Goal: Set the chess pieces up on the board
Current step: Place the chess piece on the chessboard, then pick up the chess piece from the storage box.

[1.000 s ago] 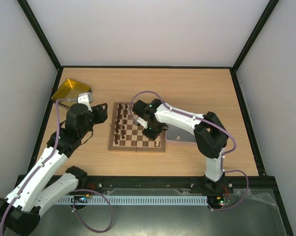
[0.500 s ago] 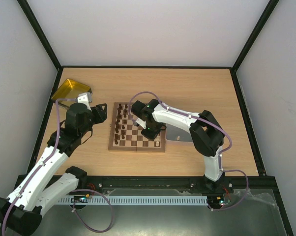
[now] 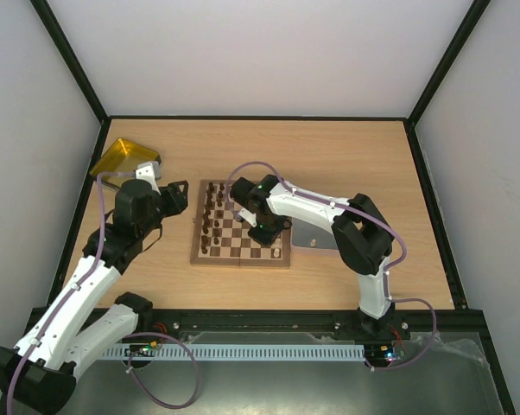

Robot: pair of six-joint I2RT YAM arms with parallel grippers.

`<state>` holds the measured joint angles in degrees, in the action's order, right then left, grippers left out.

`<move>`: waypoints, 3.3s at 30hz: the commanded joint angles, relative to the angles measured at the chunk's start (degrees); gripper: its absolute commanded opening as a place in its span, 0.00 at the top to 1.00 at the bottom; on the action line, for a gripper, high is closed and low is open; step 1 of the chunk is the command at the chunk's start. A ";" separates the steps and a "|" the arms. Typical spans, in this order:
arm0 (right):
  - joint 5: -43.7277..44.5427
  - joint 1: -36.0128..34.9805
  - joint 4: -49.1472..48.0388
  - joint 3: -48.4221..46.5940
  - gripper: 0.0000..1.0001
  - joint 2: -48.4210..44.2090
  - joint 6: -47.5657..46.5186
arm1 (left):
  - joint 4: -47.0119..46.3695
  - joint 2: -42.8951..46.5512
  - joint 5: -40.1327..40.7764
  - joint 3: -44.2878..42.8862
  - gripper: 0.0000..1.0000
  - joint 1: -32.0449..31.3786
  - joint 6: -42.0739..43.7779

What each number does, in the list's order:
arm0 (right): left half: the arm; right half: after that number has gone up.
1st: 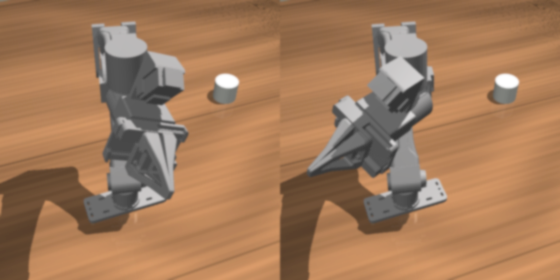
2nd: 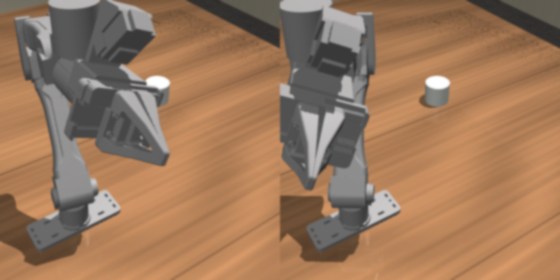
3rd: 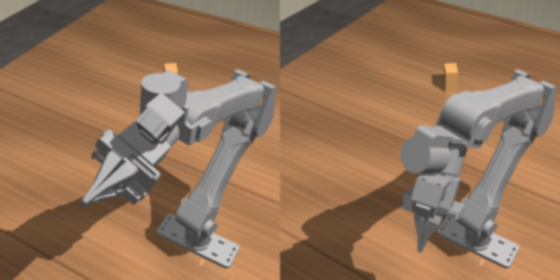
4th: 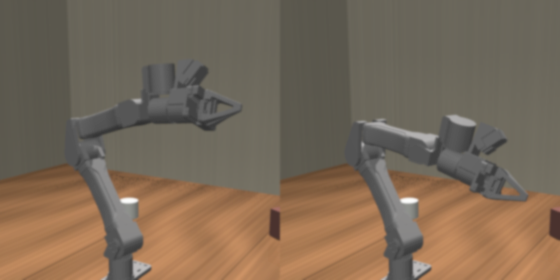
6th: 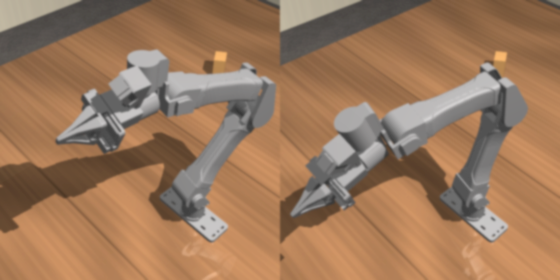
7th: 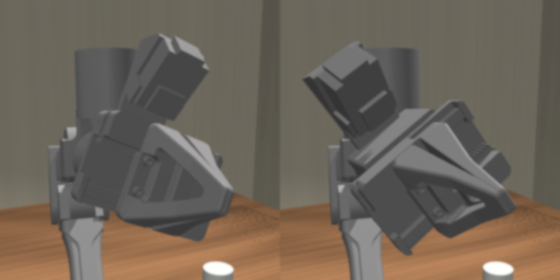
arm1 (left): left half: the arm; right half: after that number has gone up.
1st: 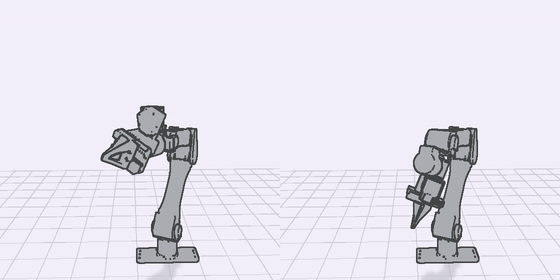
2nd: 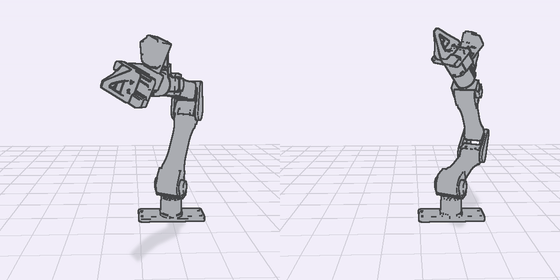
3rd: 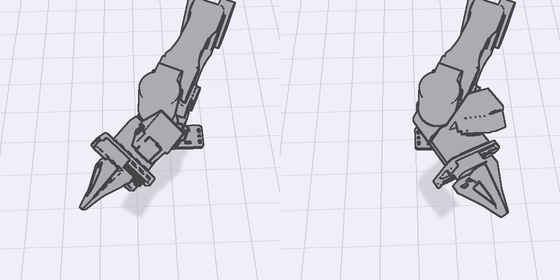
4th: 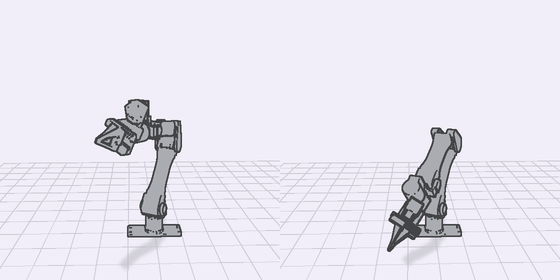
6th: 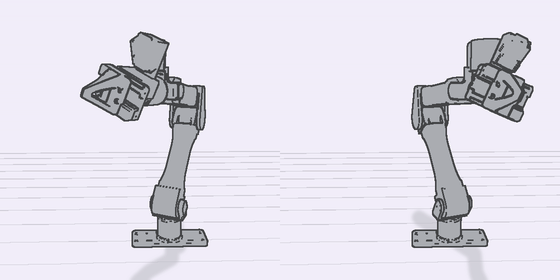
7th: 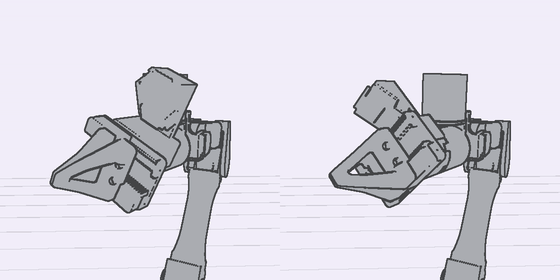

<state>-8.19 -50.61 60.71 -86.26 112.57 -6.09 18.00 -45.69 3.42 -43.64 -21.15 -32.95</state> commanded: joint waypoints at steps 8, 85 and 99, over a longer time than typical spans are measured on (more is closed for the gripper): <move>0.63 -0.31 0.97 -2.85 0.74 -0.32 0.02 | -2.33 -0.95 -3.26 1.09 0.42 1.69 0.09; -4.36 24.51 -0.21 20.41 0.83 -9.38 -7.96 | -5.43 -8.22 -10.10 1.03 0.42 3.67 0.09; 2.30 24.50 4.31 12.27 0.90 -11.26 -8.06 | -5.40 -8.32 -10.15 1.15 0.42 3.74 0.01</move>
<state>-9.69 -25.96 61.08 -70.81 102.87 -13.61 13.17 -54.19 -7.05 -43.00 -17.91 -32.97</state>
